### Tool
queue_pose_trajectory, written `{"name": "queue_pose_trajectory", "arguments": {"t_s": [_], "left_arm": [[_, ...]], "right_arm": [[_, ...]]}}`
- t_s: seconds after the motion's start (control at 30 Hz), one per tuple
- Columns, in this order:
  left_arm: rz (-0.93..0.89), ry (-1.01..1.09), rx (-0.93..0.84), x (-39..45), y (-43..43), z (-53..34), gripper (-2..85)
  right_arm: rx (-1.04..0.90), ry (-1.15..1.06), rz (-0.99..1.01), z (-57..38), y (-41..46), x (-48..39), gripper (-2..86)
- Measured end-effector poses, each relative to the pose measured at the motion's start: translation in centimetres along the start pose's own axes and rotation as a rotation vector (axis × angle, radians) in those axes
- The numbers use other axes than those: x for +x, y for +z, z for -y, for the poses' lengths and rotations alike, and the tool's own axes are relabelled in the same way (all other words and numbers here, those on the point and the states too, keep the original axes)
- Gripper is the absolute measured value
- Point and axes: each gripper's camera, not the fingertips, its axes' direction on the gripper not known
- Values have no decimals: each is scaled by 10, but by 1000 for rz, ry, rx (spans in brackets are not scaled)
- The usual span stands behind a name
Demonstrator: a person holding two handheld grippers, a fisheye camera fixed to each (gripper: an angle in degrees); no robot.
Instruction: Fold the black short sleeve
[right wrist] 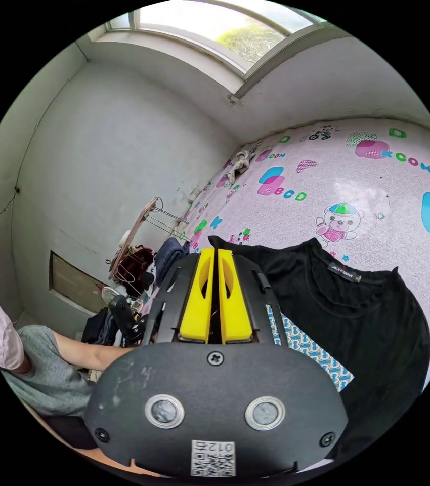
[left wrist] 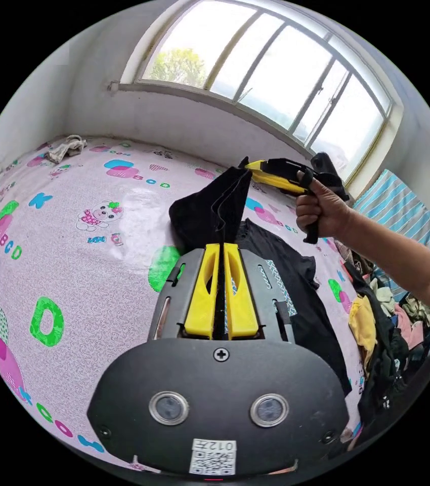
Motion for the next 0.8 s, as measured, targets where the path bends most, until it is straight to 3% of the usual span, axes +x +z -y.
{"name": "queue_pose_trajectory", "arguments": {"t_s": [0.33,0.6,0.8], "left_arm": [[143,189,-116,137,91,-23,10],[302,351,-259,220,171,-44,5],[375,352,-386,248,209,-48,4]], "right_arm": [[127,150,-42,-55,-69,-2,-4],[175,317,-160,-85,-71,11,-3],[159,445,-235,-101,-69,12,7]]}}
